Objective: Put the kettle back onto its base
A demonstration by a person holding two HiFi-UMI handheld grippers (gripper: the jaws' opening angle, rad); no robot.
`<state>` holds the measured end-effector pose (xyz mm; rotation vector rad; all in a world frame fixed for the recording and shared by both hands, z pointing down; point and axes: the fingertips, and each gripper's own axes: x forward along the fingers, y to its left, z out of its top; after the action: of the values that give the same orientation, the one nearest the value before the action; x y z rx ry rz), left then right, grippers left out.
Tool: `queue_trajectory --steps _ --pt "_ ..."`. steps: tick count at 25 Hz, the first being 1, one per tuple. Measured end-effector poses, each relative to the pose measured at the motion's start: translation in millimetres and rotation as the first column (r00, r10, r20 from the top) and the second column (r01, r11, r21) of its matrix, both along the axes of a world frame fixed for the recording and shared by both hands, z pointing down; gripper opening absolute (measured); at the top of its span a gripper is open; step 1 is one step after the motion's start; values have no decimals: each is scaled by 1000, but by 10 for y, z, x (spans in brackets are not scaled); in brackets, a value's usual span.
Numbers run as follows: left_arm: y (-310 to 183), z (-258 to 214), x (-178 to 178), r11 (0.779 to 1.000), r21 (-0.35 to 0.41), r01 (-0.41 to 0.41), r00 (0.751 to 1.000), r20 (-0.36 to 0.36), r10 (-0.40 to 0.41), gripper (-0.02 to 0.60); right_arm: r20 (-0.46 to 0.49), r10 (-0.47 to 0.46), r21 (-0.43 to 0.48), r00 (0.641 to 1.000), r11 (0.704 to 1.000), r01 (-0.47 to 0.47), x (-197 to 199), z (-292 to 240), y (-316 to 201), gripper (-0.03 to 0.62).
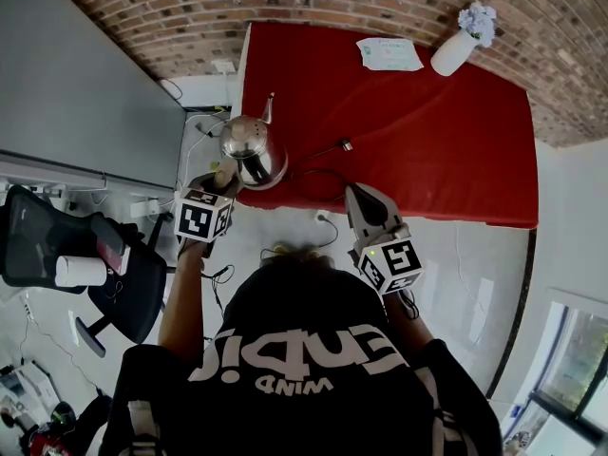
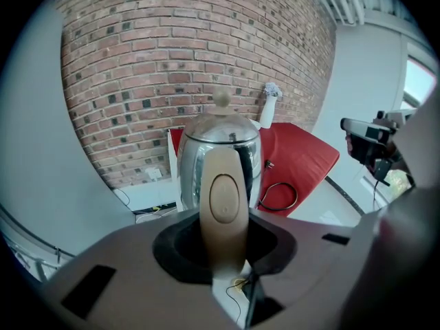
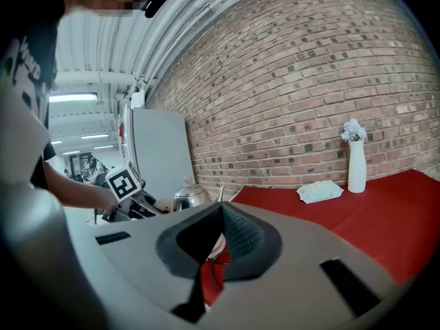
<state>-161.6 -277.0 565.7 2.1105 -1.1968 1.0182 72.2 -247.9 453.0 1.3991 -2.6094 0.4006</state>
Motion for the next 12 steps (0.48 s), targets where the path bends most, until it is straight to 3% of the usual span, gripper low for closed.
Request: queue_trajectory --steps 12 --pt "73 109 23 1000 21 -18 999 28 18 94 -3 4 -5 1000 1000 -4 23 16 63 20"
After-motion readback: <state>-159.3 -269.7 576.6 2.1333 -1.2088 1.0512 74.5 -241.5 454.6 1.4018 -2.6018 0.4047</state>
